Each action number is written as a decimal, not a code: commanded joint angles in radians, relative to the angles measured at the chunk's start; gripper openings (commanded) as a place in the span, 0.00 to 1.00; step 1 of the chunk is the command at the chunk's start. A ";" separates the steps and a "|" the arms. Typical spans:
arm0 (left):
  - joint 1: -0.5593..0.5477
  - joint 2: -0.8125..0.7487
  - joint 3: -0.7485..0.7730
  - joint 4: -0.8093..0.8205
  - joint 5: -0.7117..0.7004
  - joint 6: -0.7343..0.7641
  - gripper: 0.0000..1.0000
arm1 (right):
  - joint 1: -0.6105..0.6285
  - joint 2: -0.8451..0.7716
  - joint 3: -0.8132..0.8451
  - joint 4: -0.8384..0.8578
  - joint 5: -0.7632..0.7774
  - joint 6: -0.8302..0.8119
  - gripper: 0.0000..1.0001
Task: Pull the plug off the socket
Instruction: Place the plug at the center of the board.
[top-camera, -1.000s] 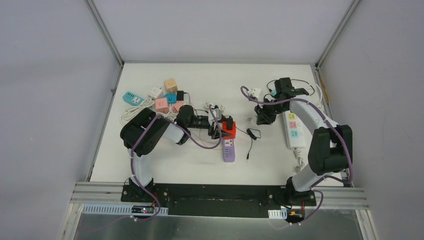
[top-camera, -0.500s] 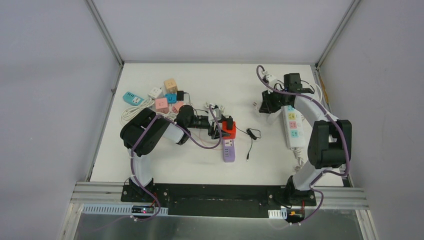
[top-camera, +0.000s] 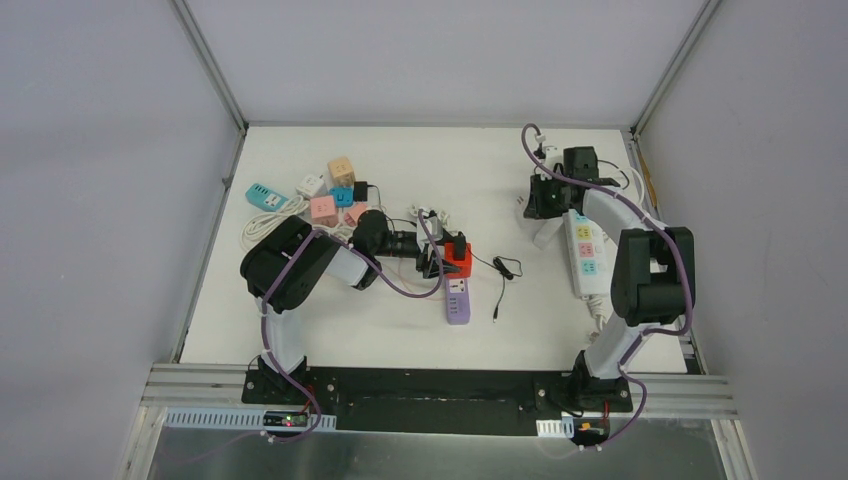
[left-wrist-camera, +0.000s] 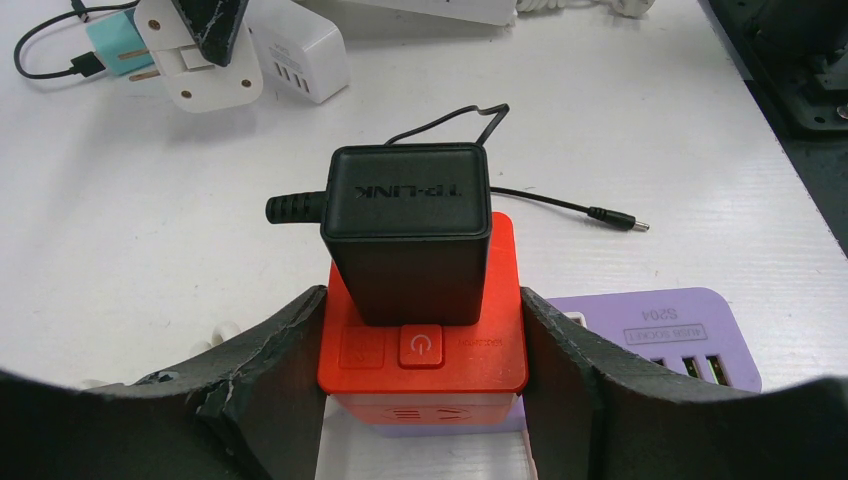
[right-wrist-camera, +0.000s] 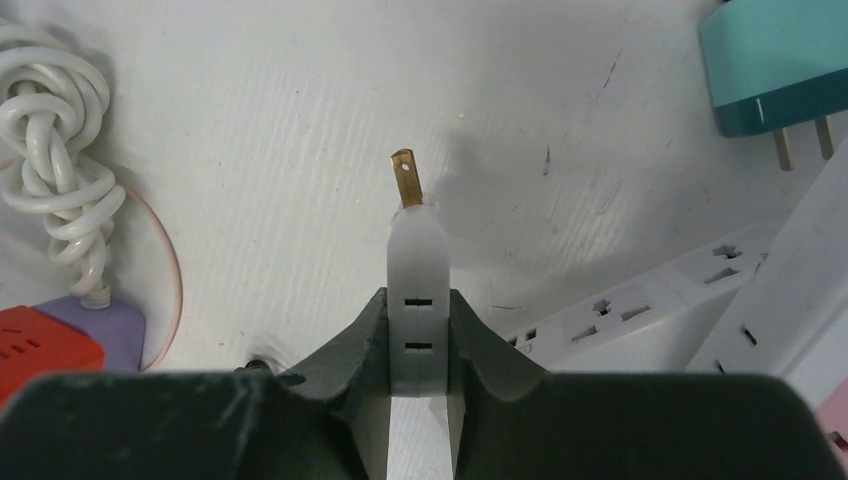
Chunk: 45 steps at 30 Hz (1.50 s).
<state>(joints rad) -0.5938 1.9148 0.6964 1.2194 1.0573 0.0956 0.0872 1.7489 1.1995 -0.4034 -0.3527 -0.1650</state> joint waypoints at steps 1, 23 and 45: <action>0.008 -0.019 -0.013 0.024 0.028 0.025 0.00 | -0.003 -0.002 0.022 0.051 0.048 0.046 0.14; 0.008 -0.020 -0.012 0.025 0.032 0.026 0.00 | 0.012 0.027 0.065 -0.005 0.136 0.022 0.35; 0.008 -0.016 -0.009 0.026 0.033 0.027 0.00 | 0.048 -0.178 0.059 -0.076 -0.037 -0.169 0.50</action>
<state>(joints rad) -0.5938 1.9148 0.6964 1.2198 1.0573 0.0956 0.1291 1.6375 1.2304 -0.4282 -0.2104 -0.2550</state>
